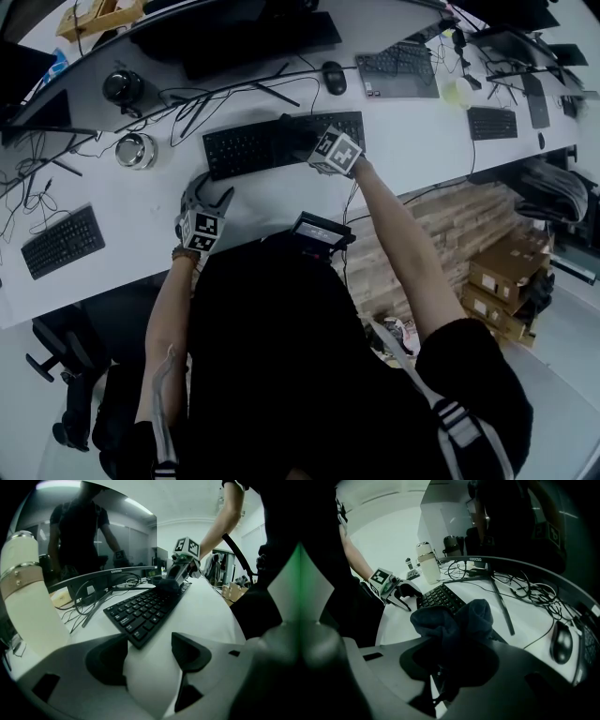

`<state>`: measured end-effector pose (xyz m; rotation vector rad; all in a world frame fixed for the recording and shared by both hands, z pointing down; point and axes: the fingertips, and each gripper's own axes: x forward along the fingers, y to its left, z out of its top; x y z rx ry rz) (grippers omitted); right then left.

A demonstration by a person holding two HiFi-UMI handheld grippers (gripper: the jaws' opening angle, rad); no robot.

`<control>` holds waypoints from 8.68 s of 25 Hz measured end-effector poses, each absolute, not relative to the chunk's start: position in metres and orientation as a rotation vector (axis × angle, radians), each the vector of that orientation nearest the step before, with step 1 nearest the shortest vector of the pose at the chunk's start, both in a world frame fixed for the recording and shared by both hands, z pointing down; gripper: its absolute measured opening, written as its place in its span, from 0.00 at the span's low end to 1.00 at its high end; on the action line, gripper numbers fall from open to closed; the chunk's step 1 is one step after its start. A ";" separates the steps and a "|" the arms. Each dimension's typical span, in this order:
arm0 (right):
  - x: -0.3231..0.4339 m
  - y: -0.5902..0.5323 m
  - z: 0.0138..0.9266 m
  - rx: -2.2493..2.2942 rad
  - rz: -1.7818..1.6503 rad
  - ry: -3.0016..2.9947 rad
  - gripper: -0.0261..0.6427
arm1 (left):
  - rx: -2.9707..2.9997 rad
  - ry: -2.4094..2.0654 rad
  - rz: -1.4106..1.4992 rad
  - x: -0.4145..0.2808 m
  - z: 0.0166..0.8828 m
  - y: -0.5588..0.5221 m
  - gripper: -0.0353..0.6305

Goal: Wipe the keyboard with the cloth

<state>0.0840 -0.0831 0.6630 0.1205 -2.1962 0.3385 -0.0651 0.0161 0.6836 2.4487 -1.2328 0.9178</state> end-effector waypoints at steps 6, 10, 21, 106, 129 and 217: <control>0.067 -0.076 0.662 0.092 0.299 -2.205 0.18 | 2.447 -1.234 0.910 -0.065 0.685 0.016 0.48; 0.054 -0.073 0.662 0.058 0.278 -2.197 0.18 | 2.442 -1.237 0.915 -0.066 0.685 0.016 0.48; 0.040 -0.067 0.664 -0.009 0.226 -2.158 0.18 | 2.434 -1.235 0.920 -0.065 0.686 0.017 0.48; 0.287 -0.151 0.642 1.289 0.566 -1.888 0.24 | 2.448 -1.215 0.909 -0.064 0.683 0.018 0.48; 0.213 -0.101 0.667 0.855 0.581 -2.093 0.14 | 2.436 -1.229 0.915 -0.066 0.685 0.017 0.49; 0.059 -0.032 0.673 -0.011 -0.159 -2.170 0.20 | 2.419 -1.253 0.911 -0.064 0.684 0.015 0.50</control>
